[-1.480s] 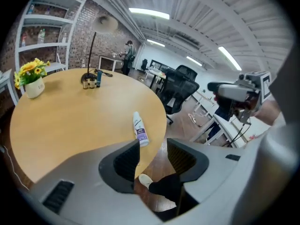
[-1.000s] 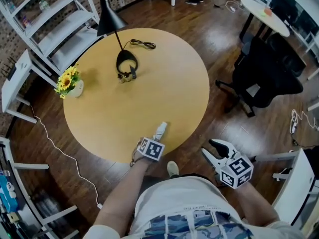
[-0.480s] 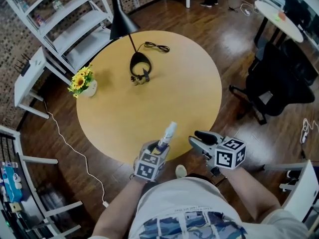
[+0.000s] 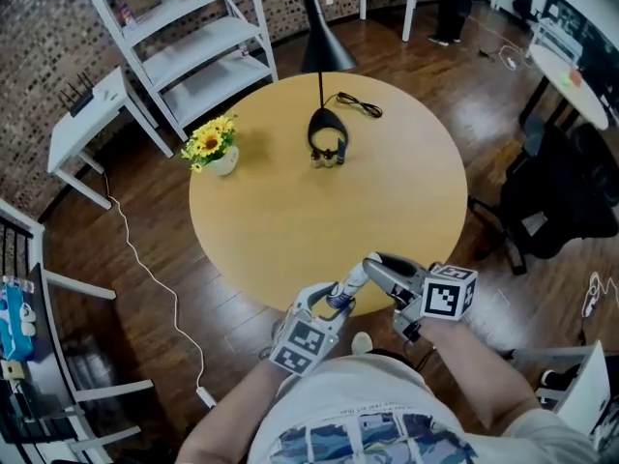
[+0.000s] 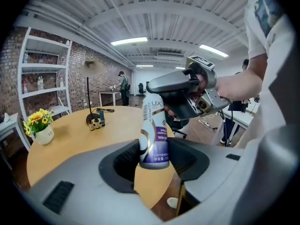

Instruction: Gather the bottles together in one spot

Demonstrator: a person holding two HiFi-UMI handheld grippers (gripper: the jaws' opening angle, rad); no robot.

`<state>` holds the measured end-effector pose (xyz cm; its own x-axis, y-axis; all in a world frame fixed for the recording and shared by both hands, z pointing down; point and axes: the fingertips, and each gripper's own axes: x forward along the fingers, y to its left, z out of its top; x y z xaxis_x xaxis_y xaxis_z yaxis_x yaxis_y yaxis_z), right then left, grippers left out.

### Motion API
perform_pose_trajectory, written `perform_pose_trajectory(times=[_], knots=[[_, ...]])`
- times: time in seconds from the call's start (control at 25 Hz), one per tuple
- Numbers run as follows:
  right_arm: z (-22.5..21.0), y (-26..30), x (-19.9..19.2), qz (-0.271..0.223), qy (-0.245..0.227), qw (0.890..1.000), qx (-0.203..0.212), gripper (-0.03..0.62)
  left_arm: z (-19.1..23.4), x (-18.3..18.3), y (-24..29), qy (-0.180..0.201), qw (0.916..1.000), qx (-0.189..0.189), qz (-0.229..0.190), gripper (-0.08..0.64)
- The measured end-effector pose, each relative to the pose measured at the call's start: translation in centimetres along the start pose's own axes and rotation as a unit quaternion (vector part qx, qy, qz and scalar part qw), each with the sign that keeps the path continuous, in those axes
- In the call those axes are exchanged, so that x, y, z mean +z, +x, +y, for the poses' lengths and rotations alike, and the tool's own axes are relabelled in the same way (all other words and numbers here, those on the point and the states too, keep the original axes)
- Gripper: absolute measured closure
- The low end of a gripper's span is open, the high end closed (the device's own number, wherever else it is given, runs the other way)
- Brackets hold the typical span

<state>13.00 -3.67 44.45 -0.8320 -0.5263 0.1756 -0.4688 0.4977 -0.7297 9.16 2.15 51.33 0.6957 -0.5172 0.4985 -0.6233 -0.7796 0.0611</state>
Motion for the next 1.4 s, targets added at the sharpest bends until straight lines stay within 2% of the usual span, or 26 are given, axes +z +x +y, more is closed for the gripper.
perform_pose_trajectory(times=[0.12, 0.24, 0.4, 0.52, 0.72, 0.92, 1.08, 1.24, 1.4], knots=[[2.3, 1.6, -0.7, 0.008, -0.064, 0.998, -0.024, 0.454, 1.2, -1.7, -2.8, -0.020, 0.9995, -0.021, 0.009, 0.362], [3.6, 2.0, -0.7, 0.012, -0.142, 0.988, -0.062, 0.454, 2.6, -4.0, -5.6, -0.061, 0.9970, -0.036, 0.031, 0.362], [4.4, 1.8, -0.8, 0.023, -0.235, 0.964, -0.119, 0.454, 5.1, -7.1, -9.0, -0.152, 0.9866, -0.028, 0.052, 0.362], [3.9, 1.5, -0.7, 0.031, -0.277, 0.948, -0.154, 0.454, 6.5, -8.2, -11.0, -0.202, 0.9780, -0.026, 0.044, 0.362], [-0.3, 1.6, 1.4, 0.035, -0.301, 0.930, -0.206, 0.454, 8.3, -9.1, -11.6, -0.243, 0.9690, -0.026, 0.039, 0.362], [-6.2, 4.4, 6.2, 0.038, -0.325, 0.919, -0.219, 0.454, 10.4, -7.7, -9.6, -0.267, 0.9631, -0.016, 0.030, 0.362], [-11.2, 7.4, 10.8, 0.033, -0.334, 0.917, -0.216, 0.454, 12.6, -6.0, -7.8, -0.274, 0.9611, 0.003, 0.034, 0.362], [-16.0, 10.6, 14.7, 0.017, -0.330, 0.918, -0.219, 0.454, 14.9, -4.5, -6.2, -0.296, 0.9543, 0.027, 0.033, 0.367], [-20.7, 13.9, 17.9, 0.012, -0.342, 0.914, -0.217, 0.454, 15.9, -3.5, -4.9, -0.324, 0.9445, 0.044, 0.034, 0.367]])
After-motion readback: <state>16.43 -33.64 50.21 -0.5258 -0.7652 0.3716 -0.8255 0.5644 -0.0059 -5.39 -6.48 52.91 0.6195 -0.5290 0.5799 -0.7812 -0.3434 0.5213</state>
